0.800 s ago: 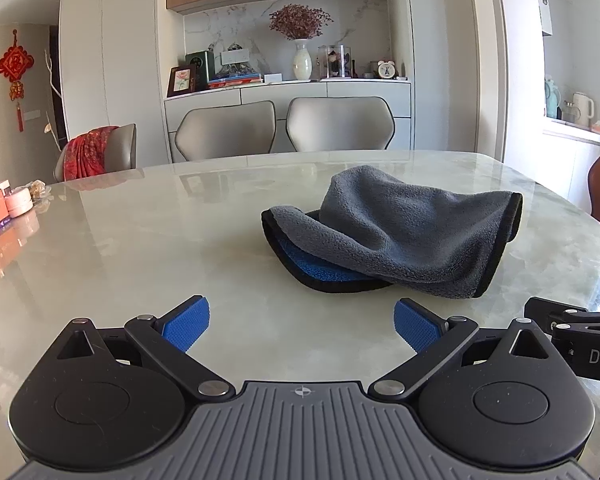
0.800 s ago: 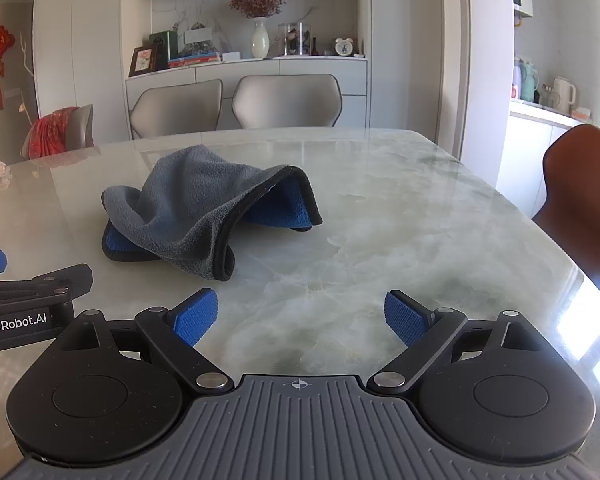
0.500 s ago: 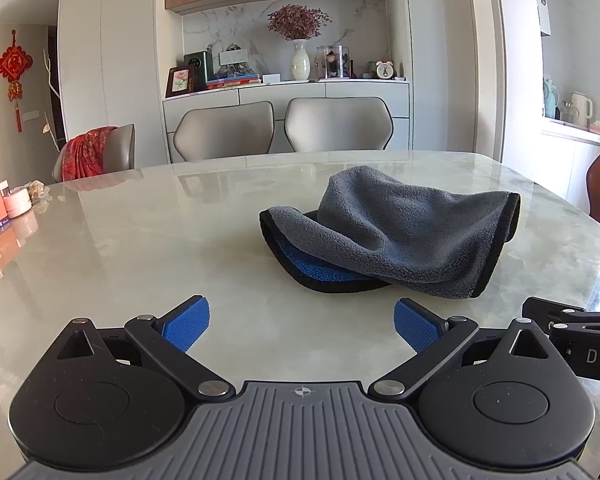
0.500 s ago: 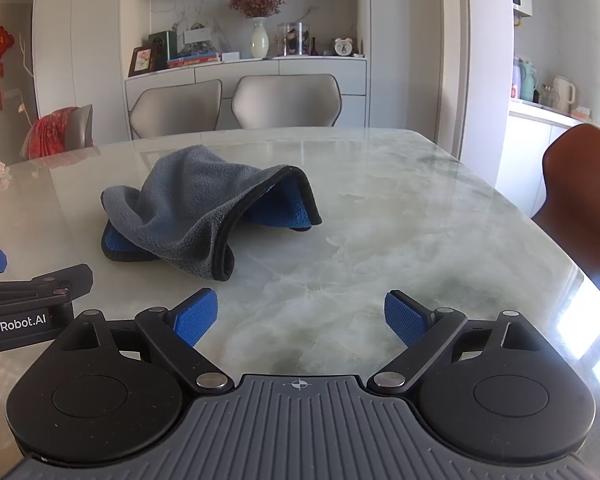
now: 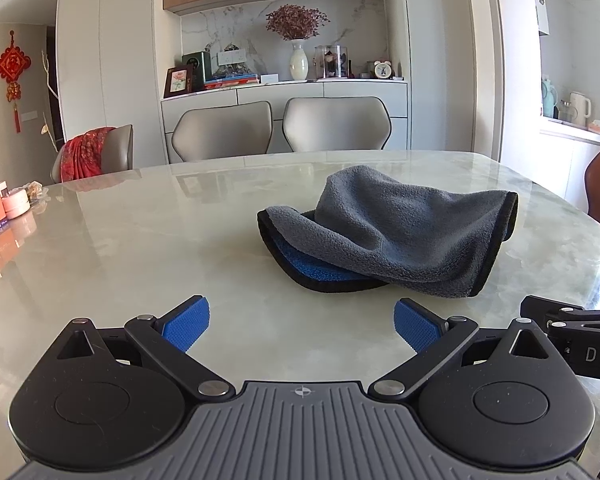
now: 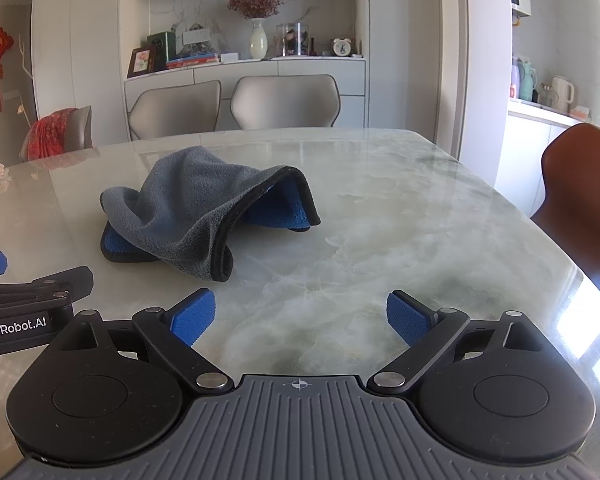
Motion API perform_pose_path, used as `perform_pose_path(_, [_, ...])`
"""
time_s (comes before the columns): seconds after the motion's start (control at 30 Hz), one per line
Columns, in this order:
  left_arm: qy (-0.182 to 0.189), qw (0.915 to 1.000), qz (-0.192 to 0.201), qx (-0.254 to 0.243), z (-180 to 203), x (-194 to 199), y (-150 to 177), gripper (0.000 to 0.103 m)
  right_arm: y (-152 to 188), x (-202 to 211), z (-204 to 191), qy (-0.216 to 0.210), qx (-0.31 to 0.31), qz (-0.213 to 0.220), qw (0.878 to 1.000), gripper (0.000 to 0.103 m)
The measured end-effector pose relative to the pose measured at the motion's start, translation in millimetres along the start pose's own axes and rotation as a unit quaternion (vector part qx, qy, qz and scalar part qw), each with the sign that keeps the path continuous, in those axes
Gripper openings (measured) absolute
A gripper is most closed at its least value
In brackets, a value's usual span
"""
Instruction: Fold towel
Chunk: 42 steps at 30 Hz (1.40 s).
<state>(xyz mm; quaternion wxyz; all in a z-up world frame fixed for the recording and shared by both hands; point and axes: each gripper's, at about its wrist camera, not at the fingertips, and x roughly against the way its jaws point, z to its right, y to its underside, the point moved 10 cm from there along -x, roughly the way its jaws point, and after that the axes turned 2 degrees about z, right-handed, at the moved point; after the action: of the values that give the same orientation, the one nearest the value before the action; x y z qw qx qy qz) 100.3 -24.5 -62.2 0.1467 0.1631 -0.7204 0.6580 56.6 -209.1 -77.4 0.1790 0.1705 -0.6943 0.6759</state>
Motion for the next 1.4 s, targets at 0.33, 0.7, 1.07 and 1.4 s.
perform_pose_path(0.33, [0.0, 1.0, 0.002, 0.002, 10, 3, 4, 0.101, 0, 0, 2, 0.0, -0.001, -0.003, 1.0, 0.095])
perform_pose_path(0.7, [0.001, 1.0, 0.002, 0.004, 12, 6, 6, 0.101, 3, 1, 1, 0.002, 0.003, -0.005, 1.0, 0.095])
perform_pose_path(1.07, [0.004, 1.0, 0.001, 0.005, 6, 7, 2, 0.101, 3, 0, 3, 0.003, 0.003, -0.008, 1.0, 0.096])
perform_pose_path(1.4, [0.007, 1.0, 0.0, 0.002, 2, 10, -4, 0.101, 4, -1, 4, 0.001, 0.0, -0.012, 1.0, 0.098])
